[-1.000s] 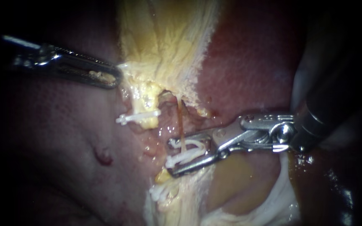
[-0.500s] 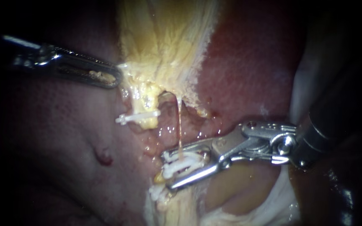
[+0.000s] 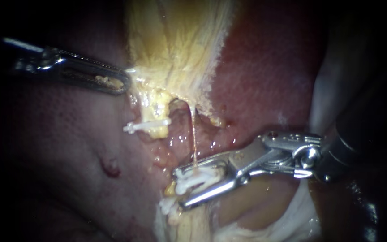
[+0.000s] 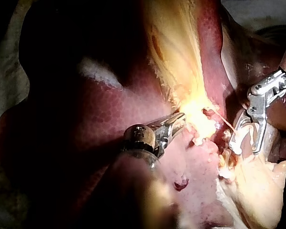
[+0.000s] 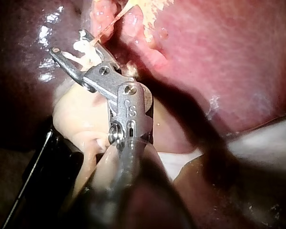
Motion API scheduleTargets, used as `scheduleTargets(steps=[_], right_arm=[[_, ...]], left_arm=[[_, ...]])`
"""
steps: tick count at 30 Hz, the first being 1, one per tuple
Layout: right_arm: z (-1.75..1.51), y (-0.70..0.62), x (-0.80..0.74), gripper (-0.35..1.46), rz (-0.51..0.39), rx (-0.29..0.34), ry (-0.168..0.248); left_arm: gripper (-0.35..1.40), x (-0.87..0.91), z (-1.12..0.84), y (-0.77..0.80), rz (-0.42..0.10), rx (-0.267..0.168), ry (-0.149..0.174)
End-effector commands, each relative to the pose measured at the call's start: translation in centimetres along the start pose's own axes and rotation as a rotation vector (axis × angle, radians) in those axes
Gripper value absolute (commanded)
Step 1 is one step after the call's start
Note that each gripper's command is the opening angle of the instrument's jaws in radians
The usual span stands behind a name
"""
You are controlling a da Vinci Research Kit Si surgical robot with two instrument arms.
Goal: Clipping second clip right tube
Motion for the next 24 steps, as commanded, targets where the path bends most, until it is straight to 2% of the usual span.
scheduleTargets(steps=[1,13,19,24], right_arm=[[0.0,0.0,0.0,0.22,-0.001,0.0,0.0],[-0.07,0.01,-0.02,-0.35,-0.001,0.003,-0.001],[-0.17,0.04,-0.03,-0.35,0.048,0.011,0.0],[-0.17,0.05,-0.03,-0.35,0.053,0.013,-0.001]], left_arm=[[-0.35,0.0,0.0,0.0,0.0,0.0,0.0],[-0.35,0.01,0.01,0.04,0.0,0.0,0.0],[-0.35,0.01,0.01,0.04,0.0,0.0,0.0],[-0.35,0.01,0.0,0.04,0.0,0.0,0.0]])
